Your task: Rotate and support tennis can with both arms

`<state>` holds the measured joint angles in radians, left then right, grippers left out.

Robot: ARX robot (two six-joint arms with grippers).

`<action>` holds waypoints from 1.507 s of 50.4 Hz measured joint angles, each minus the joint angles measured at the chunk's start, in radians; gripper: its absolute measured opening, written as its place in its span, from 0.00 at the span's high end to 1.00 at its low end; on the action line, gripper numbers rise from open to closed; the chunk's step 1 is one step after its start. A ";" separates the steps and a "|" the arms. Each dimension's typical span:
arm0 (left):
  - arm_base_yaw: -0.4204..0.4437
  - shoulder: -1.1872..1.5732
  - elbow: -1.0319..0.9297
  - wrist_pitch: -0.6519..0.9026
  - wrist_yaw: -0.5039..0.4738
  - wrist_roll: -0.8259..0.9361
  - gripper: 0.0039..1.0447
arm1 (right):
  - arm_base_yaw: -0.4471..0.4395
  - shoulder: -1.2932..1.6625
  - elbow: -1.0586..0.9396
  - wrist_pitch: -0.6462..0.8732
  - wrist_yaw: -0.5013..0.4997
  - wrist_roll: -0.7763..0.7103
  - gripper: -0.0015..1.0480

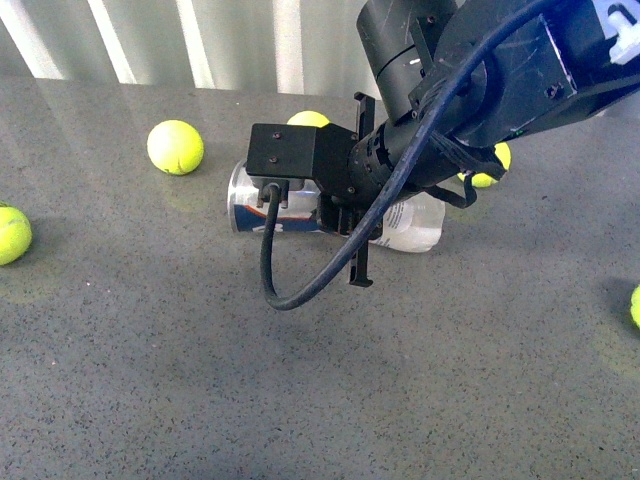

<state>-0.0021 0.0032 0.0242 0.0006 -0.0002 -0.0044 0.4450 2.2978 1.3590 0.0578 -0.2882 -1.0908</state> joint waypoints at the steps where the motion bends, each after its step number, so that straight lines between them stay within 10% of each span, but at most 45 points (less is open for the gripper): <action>1: 0.000 0.000 0.000 0.000 0.000 0.000 0.06 | 0.000 0.001 -0.002 0.005 0.000 0.006 0.84; 31: 0.000 0.000 0.000 0.000 0.000 0.000 0.06 | -0.010 -0.034 -0.146 0.131 -0.035 0.120 0.05; 54: 0.000 0.000 0.000 0.000 0.000 0.000 0.06 | -0.055 -0.375 -0.337 0.360 -0.030 0.600 0.07; 63: 0.000 0.000 0.000 0.000 0.000 0.000 0.06 | -0.140 -0.553 -0.426 0.354 0.171 0.915 0.07; 70: 0.000 0.000 0.000 0.000 0.000 0.000 0.06 | -0.355 -0.780 -0.604 0.289 0.506 1.285 0.07; 76: 0.000 0.000 0.000 0.000 0.000 0.000 0.06 | -0.503 -0.985 -0.810 0.413 0.533 1.295 0.07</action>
<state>-0.0021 0.0032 0.0242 0.0006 -0.0002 -0.0044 -0.0582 1.3128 0.5491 0.4709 0.2447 0.2047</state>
